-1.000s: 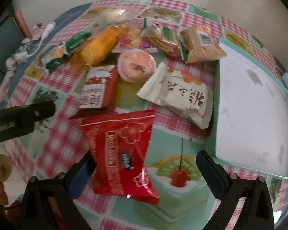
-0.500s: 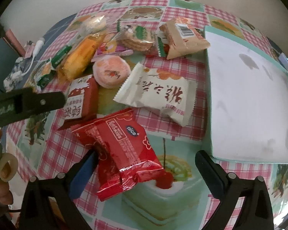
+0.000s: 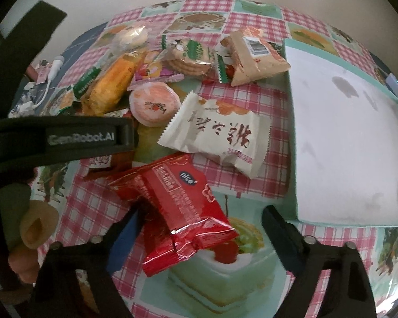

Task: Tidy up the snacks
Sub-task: 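Grasp the milk biscuit box with left tool while right tool grasps red foil packet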

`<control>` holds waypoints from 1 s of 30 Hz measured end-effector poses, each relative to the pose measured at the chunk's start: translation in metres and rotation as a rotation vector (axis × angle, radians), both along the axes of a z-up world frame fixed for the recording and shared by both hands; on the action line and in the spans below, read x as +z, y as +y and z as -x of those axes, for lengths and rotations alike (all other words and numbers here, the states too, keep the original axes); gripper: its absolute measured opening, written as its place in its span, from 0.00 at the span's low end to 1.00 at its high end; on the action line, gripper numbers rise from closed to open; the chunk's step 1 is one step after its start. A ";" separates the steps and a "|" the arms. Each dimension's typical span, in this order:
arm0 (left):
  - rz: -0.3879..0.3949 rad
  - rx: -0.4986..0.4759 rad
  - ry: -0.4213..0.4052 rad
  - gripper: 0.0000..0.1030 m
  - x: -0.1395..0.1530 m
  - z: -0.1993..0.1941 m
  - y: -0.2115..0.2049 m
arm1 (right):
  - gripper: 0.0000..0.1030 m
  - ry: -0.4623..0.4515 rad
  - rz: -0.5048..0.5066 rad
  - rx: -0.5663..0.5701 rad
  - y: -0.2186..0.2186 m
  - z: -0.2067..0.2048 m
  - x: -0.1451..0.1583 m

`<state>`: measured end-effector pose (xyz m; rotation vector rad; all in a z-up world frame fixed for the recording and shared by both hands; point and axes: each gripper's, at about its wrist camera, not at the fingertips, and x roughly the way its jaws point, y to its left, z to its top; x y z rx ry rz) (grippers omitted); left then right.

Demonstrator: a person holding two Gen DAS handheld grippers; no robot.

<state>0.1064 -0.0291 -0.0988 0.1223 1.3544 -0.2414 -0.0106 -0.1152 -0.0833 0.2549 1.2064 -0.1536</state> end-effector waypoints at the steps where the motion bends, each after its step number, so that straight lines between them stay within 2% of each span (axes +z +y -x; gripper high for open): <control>1: -0.004 0.007 -0.006 0.54 0.001 -0.001 0.000 | 0.78 -0.003 -0.004 0.004 0.003 -0.002 0.000; 2: -0.004 0.016 -0.010 0.45 0.002 -0.002 0.002 | 0.70 -0.009 -0.007 0.008 0.005 -0.002 0.001; 3: -0.003 0.022 -0.011 0.41 0.002 -0.002 0.004 | 0.69 -0.015 -0.008 0.014 0.006 -0.002 0.002; 14: 0.000 0.074 -0.033 0.40 0.015 0.012 0.035 | 0.65 -0.062 -0.002 0.024 0.010 0.005 0.016; 20: 0.023 0.097 -0.076 0.40 0.041 0.030 0.046 | 0.65 -0.137 -0.010 0.017 0.003 0.019 0.038; 26: 0.049 0.100 -0.118 0.40 0.070 0.044 0.049 | 0.65 -0.200 -0.043 -0.058 -0.022 0.032 0.055; 30: 0.067 0.065 -0.147 0.40 0.089 0.046 0.025 | 0.65 -0.231 -0.064 -0.139 -0.047 0.034 0.064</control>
